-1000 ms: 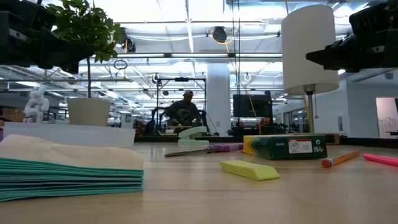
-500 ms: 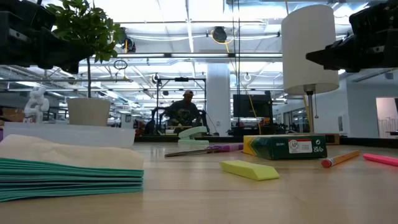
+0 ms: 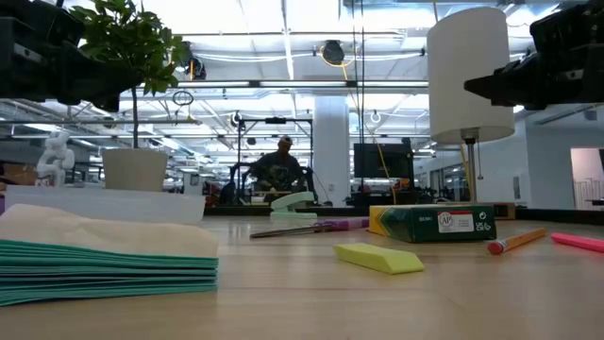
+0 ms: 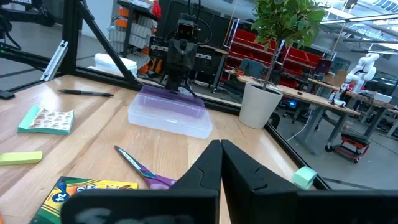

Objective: Pack school essentials

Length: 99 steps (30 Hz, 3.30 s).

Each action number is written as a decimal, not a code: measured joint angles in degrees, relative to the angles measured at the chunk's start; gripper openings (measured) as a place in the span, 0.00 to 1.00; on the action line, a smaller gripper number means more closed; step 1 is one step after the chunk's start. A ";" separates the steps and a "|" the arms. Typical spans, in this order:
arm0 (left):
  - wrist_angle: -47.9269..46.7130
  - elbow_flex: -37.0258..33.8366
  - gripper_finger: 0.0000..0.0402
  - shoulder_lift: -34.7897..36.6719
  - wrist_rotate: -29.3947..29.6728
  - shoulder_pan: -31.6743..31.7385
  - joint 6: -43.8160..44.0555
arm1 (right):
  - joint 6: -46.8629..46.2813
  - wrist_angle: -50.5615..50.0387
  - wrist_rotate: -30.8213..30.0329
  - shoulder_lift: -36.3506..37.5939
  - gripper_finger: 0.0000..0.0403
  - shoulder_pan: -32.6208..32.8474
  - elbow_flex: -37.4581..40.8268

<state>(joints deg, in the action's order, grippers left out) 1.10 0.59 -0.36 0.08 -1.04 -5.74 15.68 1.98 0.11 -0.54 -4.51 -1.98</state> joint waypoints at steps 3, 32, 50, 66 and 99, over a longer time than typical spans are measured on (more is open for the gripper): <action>0.00 0.00 0.09 0.00 0.00 0.00 0.00 | 0.00 0.01 0.01 0.00 0.00 0.00 0.01; 0.00 -0.01 0.09 0.00 0.01 0.00 0.00 | 0.00 0.00 0.00 0.00 0.00 0.00 0.02; 0.00 0.01 0.09 0.00 0.00 -0.01 0.00 | 0.00 0.00 -0.01 0.00 0.00 0.00 0.01; 0.00 0.00 0.09 0.00 0.00 0.00 0.01 | 0.00 0.14 -0.01 0.00 0.00 0.00 0.00; 0.19 -0.01 0.09 0.00 0.03 0.00 0.00 | -19.76 -16.82 4.52 -19.96 0.00 0.11 -27.57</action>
<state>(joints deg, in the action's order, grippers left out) 1.29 0.58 -0.36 0.11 -1.04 -5.73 -4.08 -14.84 4.62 -20.50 -4.40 -29.55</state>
